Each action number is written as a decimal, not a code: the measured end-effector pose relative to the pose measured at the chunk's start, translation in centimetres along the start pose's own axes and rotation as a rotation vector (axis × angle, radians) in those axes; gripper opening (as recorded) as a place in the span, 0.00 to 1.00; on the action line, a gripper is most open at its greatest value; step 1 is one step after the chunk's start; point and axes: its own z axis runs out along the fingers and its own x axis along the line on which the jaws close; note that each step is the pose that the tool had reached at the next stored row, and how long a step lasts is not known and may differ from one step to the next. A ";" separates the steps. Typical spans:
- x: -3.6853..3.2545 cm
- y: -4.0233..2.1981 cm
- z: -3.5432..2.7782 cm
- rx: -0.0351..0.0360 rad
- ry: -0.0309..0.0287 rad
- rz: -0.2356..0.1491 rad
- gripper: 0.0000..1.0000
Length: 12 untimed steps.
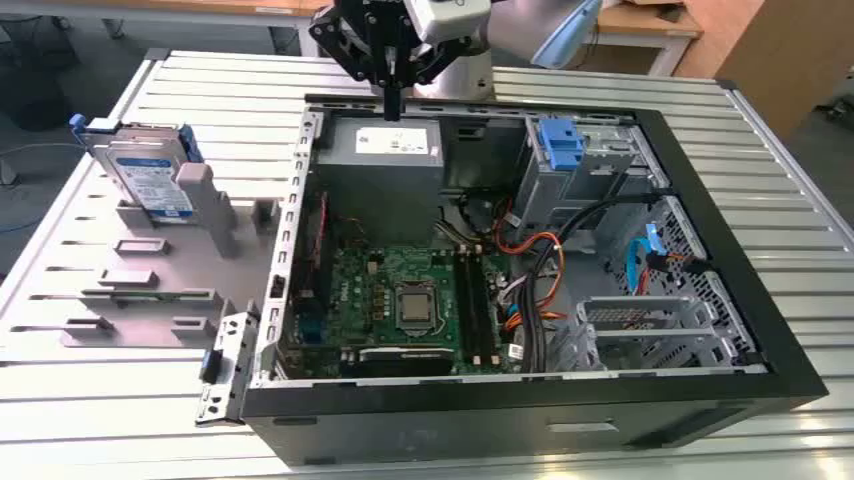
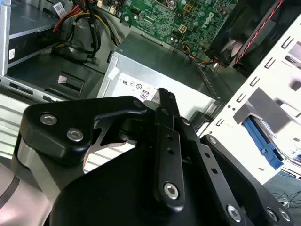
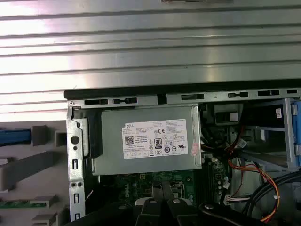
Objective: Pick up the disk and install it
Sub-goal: 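Reach for the disk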
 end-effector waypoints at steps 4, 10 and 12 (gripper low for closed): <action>0.00 0.00 0.00 0.0000 0.0000 0.000 0.11; 0.17 -0.01 0.00 0.0000 0.0000 0.000 0.11; 0.26 -0.02 -0.01 0.0000 0.0000 0.000 0.11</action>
